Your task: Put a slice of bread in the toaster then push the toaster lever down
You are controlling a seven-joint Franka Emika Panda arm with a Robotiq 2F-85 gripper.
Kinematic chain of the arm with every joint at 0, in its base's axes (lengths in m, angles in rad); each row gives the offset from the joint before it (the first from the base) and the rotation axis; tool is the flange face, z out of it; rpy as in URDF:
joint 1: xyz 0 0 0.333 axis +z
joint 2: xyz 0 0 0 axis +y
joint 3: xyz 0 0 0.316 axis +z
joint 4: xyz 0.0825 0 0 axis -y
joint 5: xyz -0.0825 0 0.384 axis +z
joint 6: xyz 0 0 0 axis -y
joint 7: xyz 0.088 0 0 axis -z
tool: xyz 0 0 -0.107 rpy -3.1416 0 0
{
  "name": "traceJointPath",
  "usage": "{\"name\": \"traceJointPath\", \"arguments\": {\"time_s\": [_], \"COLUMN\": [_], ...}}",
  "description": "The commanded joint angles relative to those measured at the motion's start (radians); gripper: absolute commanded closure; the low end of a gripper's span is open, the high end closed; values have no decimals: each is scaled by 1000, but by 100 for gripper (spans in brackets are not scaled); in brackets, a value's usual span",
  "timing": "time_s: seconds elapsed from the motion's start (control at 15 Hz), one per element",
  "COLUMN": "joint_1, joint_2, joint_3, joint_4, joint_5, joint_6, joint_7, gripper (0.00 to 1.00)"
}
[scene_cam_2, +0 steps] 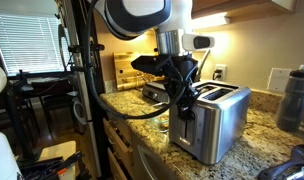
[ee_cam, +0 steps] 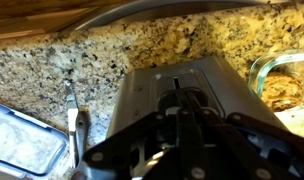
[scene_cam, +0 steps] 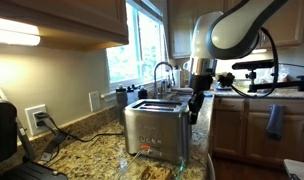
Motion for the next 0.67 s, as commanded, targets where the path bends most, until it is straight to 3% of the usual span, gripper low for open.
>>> {"name": "traceJointPath", "arguments": {"time_s": [0.0,0.6], "joint_1": [2,12], "joint_2": [11,27], "joint_3": [-9,-10], "joint_4": [-43,-154], "joint_5": [30,62], "joint_6": [100,267], "joint_7": [-44,-62], "gripper": [97,97]}}
